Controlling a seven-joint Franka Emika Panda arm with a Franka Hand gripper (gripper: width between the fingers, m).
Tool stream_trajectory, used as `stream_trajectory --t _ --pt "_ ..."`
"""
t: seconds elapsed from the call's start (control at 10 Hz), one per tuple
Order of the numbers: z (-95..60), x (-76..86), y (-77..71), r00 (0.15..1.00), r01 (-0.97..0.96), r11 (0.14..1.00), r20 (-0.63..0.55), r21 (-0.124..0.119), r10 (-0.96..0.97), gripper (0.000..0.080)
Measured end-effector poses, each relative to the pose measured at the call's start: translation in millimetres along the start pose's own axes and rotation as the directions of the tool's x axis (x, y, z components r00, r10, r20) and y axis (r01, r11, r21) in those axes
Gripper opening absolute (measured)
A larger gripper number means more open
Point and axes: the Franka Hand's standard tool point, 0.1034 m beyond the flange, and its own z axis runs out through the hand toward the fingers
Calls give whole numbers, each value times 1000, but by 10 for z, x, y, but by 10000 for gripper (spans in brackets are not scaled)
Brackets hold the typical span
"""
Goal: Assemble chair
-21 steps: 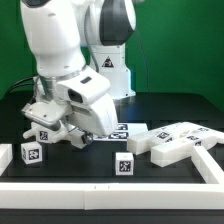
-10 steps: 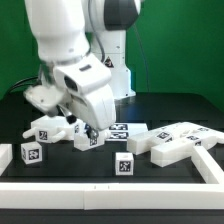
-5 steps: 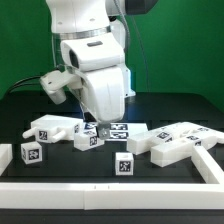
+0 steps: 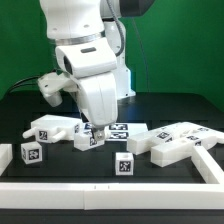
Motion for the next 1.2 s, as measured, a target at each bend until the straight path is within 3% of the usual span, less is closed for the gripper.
stream_trajectory --t 0.2,0.3,0.4,0.5,0.8,0.9,1.0,1.1,1.2 --pt "35 61 56 942 -334 943 -34 2 334 649" --pt "63 111 88 859 -509 860 -42 27 510 649" --pt "70 64 95 864 -501 865 -51 34 502 649" --pt "68 -37 58 876 -479 878 -73 1 478 649" --pt "83 -12 55 739 -670 742 -70 22 670 649" --pt "85 14 81 669 -740 672 -74 19 739 649" --pt "108 134 159 510 -859 512 -91 1 856 649" --pt "147 250 205 404 -913 407 -95 8 910 649" --pt "197 374 288 167 -985 172 -119 35 979 649"
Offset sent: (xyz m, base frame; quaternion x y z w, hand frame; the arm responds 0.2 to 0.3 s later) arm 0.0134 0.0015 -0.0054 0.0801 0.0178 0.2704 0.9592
